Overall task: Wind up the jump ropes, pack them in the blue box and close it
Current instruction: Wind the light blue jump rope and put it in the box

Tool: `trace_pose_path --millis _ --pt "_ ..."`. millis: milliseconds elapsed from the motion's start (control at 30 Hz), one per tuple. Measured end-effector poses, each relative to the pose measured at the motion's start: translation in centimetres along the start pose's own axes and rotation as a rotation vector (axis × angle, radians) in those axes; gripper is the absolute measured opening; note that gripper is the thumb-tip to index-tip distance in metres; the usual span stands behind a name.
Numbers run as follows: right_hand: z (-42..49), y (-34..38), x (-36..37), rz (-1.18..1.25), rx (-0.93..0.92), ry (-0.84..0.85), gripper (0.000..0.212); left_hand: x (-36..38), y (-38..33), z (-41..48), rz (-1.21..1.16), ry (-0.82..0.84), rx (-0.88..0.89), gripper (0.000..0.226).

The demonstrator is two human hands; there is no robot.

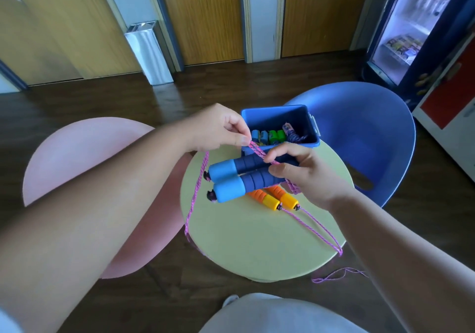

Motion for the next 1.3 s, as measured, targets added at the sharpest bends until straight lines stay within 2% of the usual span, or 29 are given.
trace_pose_path --millis 67,167,233,333,400,467,567,700,867,1033,1167,1300 --pt "0.2 0.0 0.4 0.165 0.010 -0.026 0.012 0.8 1.9 0.5 -0.180 -0.019 -0.029 0.011" --pt "1.4 0.2 0.8 0.497 0.031 -0.131 0.016 4.3 5.9 -0.4 -0.648 -0.056 -0.257 0.027" --pt "2.5 0.1 0.8 0.555 0.018 -0.187 0.012 8.3 6.5 -1.7 -0.799 -0.003 -0.330 0.007" --pt "4.0 -0.3 0.7 0.224 -0.053 -0.305 0.011 11.9 4.3 -3.2 -0.639 0.091 -0.302 0.035" --pt "4.3 -0.8 1.1 -0.066 -0.104 -0.315 0.011 11.2 2.2 -3.6 -0.532 0.063 -0.217 0.031" --pt "4.2 -1.1 1.6 -0.199 -0.134 -0.268 0.011 8.6 0.1 -3.8 -0.489 0.005 -0.151 0.022" --pt "3.4 -0.9 2.3 -0.147 -0.172 -0.196 0.010 3.7 -1.8 -3.6 -0.429 -0.129 -0.142 0.020" --pt "2.5 0.5 3.7 -0.068 -0.207 -0.187 0.015 -0.9 -2.5 -2.6 -0.071 -0.298 -0.163 0.027" --pt "2.3 1.5 4.2 -0.147 -0.232 -0.186 0.019 -1.7 -3.9 -1.8 0.245 -0.302 -0.193 0.040" --pt "1.6 2.1 3.7 -0.182 -0.278 -0.136 0.010 -1.7 -4.4 -1.4 0.317 -0.238 -0.204 0.044" --pt "1.6 2.2 3.3 -0.261 -0.221 -0.042 0.012 -1.5 -4.9 -1.5 0.369 -0.184 -0.191 0.042" --pt "2.2 1.4 1.7 -0.352 -0.174 -0.156 0.013 -2.5 -4.9 -2.4 0.345 -0.113 -0.180 0.031"
Point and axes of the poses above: each hand's wrist, its own z-axis towards the middle knuckle, its own x-axis out of the palm, y = z × x, the point moved 2 cm from there along z, towards the middle knuckle, and after that the axes turned 4 degrees about -x, right-handed, at the moved point
